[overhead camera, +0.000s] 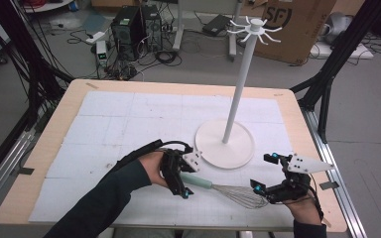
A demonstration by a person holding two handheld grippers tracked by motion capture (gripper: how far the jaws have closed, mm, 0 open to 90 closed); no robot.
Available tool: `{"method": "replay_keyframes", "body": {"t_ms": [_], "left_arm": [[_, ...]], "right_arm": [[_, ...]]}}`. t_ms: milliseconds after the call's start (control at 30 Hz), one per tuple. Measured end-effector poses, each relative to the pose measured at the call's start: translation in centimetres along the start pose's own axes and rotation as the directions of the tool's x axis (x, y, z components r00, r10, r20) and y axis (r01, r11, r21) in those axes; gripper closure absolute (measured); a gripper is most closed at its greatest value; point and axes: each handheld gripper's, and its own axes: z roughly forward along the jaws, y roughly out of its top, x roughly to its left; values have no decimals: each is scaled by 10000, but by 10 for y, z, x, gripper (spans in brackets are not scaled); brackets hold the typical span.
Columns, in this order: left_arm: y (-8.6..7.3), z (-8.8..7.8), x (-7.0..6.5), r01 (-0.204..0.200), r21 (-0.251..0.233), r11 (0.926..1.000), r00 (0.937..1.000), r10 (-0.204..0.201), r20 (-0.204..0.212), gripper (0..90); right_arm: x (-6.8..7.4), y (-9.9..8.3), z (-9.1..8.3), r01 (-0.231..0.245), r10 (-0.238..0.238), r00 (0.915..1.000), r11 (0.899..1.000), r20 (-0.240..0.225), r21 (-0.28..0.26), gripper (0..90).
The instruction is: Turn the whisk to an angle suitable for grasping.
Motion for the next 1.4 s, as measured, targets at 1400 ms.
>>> {"method": "replay_keyframes", "body": {"t_ms": [1400], "left_arm": [[-112,-81,-31,3057,-3950,8663,9149,-3821,-1301,17]], "right_arm": [[15,5,24,-60,105,9977,9978,-672,664,4]]}}
